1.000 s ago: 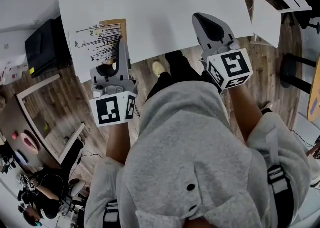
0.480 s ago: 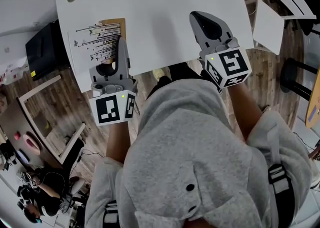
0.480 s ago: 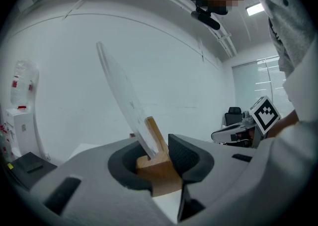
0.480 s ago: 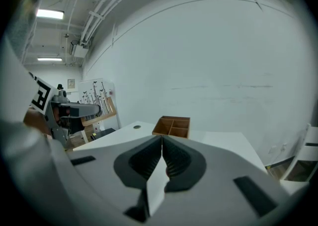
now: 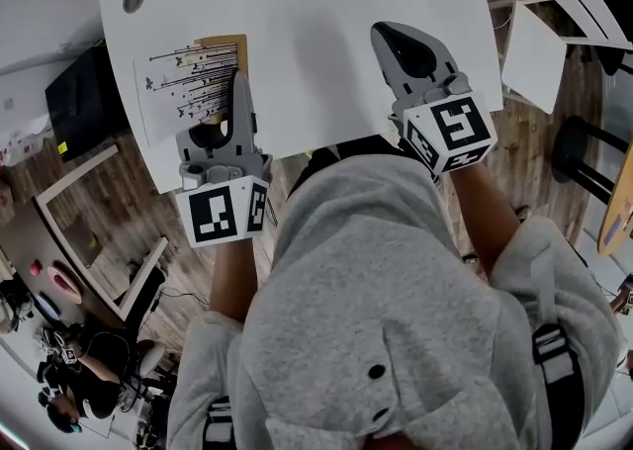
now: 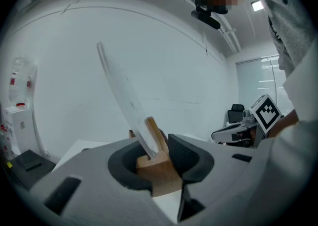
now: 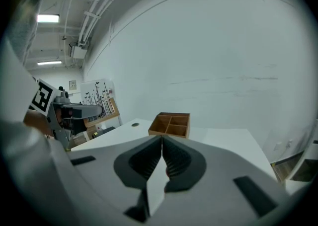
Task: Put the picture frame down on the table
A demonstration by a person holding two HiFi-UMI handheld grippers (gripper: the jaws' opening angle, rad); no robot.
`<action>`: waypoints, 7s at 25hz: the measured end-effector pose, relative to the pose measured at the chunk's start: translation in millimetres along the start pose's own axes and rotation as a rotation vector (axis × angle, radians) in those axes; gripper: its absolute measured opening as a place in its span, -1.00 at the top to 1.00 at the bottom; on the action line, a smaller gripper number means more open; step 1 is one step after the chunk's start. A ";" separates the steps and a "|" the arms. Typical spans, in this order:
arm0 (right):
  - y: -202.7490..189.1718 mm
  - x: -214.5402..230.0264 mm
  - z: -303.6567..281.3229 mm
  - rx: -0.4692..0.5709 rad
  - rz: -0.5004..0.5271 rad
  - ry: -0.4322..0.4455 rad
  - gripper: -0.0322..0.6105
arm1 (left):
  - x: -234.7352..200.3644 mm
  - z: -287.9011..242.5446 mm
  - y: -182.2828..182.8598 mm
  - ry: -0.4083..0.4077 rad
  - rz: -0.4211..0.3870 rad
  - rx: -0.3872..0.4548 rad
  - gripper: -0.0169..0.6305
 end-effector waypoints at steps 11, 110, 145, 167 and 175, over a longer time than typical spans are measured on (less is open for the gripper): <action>9.1 -2.4 4.2 -0.040 -0.021 0.018 0.82 | 0.3 2.2 3.4 0.010 0.034 -0.048 0.58; 85.6 -37.0 74.9 -0.126 -0.089 0.013 0.82 | 14.5 12.2 15.4 0.033 0.126 -0.230 -0.03; 166.1 -138.4 277.9 0.170 0.052 -0.210 0.82 | 68.9 226.2 134.2 0.008 0.010 0.004 0.88; 129.3 -182.0 353.1 0.180 0.073 -0.272 0.82 | 100.0 308.8 133.4 -0.038 -0.021 0.053 0.88; 120.6 -165.0 387.4 0.157 0.108 -0.253 0.82 | 142.7 323.4 134.5 -0.018 -0.018 0.046 0.88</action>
Point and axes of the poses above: the fingertips, and each gripper's own axes: z backward along the fingers, x to its right, y out of its top, the point moved 9 cm from there along z, backward along the fingers, and after that the axes turned 5 degrees about -y, right-handed, at the moved point
